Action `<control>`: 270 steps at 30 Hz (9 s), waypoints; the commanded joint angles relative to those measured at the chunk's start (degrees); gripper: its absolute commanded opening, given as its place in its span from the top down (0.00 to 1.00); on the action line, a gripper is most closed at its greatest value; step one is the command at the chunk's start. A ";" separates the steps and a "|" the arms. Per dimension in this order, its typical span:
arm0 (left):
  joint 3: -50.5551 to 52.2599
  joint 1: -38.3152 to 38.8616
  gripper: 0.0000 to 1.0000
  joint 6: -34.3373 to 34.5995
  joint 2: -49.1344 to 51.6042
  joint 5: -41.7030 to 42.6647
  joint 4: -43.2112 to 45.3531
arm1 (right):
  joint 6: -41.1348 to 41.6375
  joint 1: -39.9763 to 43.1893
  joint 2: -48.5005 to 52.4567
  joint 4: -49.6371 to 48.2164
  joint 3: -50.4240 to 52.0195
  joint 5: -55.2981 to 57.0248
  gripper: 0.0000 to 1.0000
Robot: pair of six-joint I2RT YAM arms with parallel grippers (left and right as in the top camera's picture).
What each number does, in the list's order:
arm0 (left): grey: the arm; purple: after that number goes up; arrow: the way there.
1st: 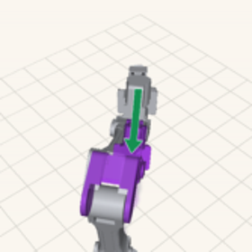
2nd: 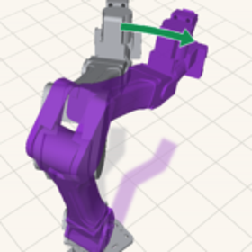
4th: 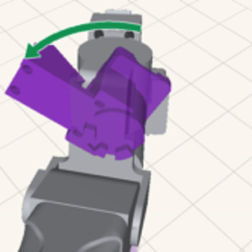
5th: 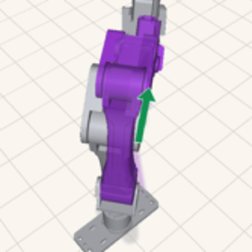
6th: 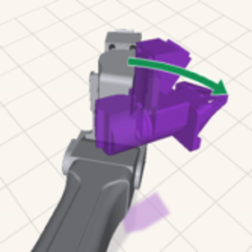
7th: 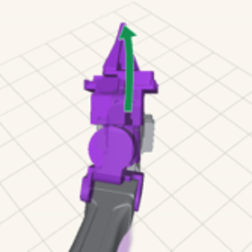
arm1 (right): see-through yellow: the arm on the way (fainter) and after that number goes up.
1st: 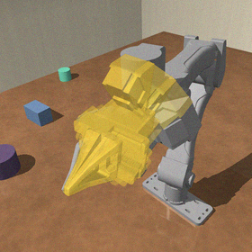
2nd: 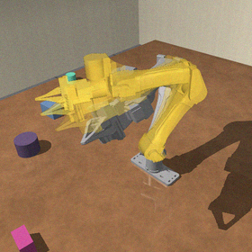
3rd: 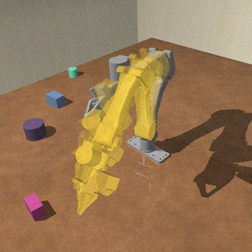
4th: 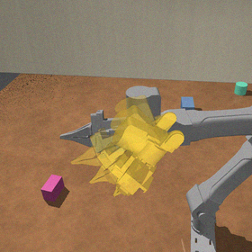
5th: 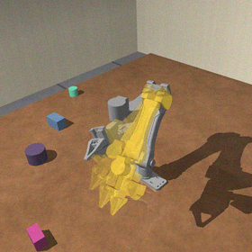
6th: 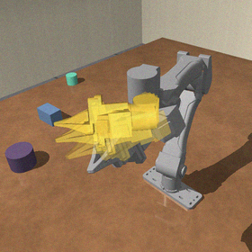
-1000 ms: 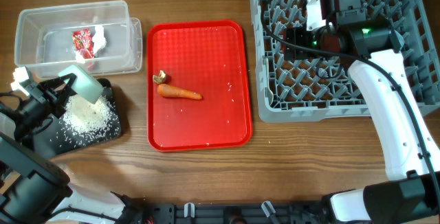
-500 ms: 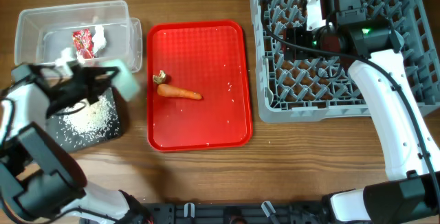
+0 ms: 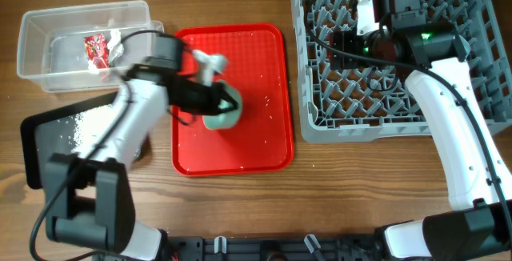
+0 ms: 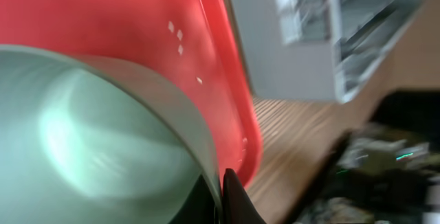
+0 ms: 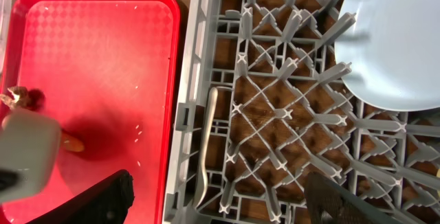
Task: Sort waste into correct bins and load items into the dishwasher rack
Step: 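Set the empty green bowl back on the red tray and release, then reach the right gripper to the green bowl and grasp its rim, then lift the green bowl and carry it right into the dish rack, then set the green bowl in the rack and withdraw the right gripper, then reach the left gripper to the carrot on the red tray and grasp it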
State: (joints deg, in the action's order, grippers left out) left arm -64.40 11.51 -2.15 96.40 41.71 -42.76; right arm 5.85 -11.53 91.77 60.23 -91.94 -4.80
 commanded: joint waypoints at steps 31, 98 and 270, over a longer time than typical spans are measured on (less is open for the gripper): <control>-0.50 -10.21 0.13 10.60 -19.67 -21.20 -6.47 | -3.74 -8.09 4.17 0.04 0.59 -11.85 0.12; -0.50 -19.71 0.08 10.56 -21.03 -21.22 -10.47 | 4.68 -12.90 5.31 -6.67 -5.86 74.16 0.96; -0.48 1.81 0.72 65.40 11.39 -39.47 -4.33 | 2.25 -0.76 2.10 -5.05 -2.60 11.19 0.15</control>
State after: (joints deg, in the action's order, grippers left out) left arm -64.90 13.15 63.31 106.87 3.03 -44.34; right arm 7.35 -12.21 93.93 55.24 -94.21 5.65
